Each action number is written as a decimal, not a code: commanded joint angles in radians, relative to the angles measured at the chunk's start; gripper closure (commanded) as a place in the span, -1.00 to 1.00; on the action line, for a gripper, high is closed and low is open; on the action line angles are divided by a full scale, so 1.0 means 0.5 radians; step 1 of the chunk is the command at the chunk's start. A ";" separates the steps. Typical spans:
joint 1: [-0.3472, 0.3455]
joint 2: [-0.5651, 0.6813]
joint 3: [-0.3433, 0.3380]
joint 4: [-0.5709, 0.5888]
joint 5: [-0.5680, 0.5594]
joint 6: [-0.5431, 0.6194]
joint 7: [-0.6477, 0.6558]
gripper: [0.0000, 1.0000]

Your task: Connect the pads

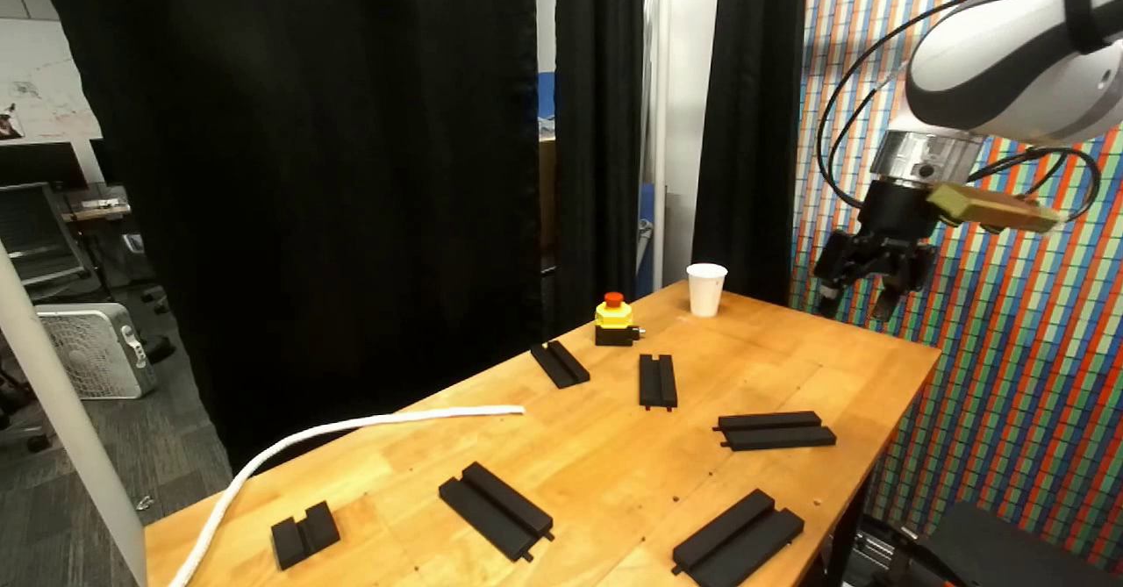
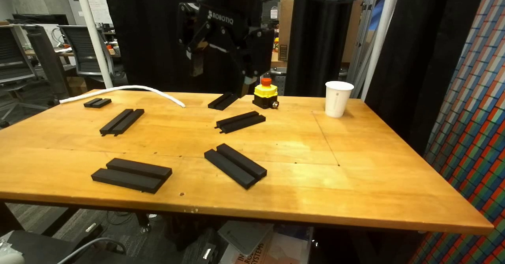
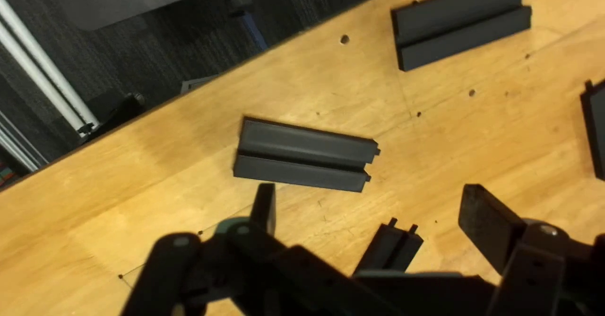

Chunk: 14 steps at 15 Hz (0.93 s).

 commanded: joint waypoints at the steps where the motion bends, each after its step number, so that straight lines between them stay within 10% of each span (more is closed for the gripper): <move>1: 0.063 0.280 0.121 0.123 0.304 0.226 0.331 -1.00; 14: 0.144 0.828 0.672 0.164 0.813 0.886 1.849 -1.00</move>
